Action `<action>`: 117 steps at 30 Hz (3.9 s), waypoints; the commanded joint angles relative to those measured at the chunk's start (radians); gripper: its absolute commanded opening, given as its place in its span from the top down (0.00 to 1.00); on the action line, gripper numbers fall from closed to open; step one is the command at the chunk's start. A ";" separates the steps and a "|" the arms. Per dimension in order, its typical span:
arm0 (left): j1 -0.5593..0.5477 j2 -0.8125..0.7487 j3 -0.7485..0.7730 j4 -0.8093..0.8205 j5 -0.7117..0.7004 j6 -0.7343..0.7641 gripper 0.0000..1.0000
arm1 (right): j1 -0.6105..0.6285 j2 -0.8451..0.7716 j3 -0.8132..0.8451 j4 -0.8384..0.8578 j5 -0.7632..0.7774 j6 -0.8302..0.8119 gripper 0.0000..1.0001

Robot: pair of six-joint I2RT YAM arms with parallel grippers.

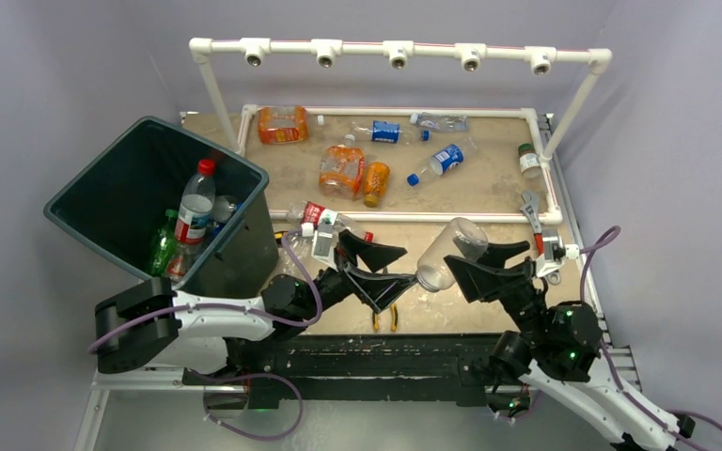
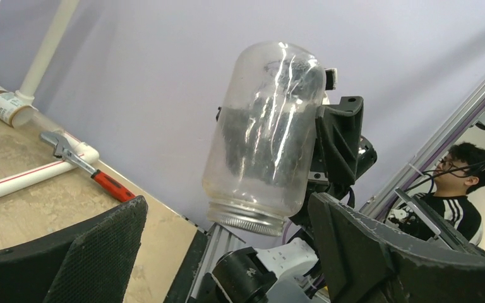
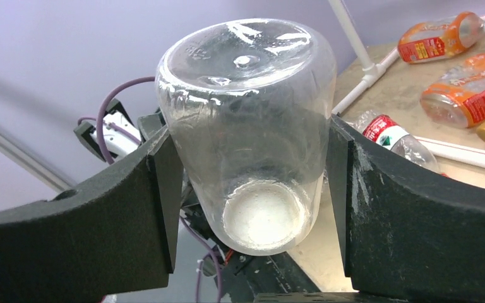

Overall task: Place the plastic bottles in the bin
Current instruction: Pick up the plastic bottle at the center of the board, then place the plastic bottle in the trash bin.

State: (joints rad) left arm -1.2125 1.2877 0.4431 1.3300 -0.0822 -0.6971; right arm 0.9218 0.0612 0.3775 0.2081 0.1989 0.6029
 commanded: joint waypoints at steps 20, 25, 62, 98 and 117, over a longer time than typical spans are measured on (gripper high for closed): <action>-0.068 0.037 0.029 0.078 0.071 0.025 0.01 | 0.000 0.018 -0.186 0.468 -0.079 0.246 0.60; -0.076 0.063 0.046 0.114 0.073 0.021 0.01 | 0.000 0.058 -0.204 0.523 -0.092 0.265 0.60; -0.091 0.024 0.071 0.048 0.058 0.050 1.00 | 0.000 -0.017 -0.087 0.164 -0.085 0.196 0.01; -0.096 -0.335 0.977 -1.616 -0.931 0.378 1.00 | 0.000 -0.044 0.175 -0.145 -0.197 -0.100 0.01; -0.094 -0.478 0.990 -1.906 -1.674 0.400 1.00 | 0.000 -0.030 0.109 -0.148 -0.169 -0.072 0.01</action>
State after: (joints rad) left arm -1.3037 0.8890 1.5398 -0.6876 -1.5082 -0.3794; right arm 0.9161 0.0261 0.4976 0.0376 0.0154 0.5236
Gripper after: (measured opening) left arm 0.536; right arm 0.987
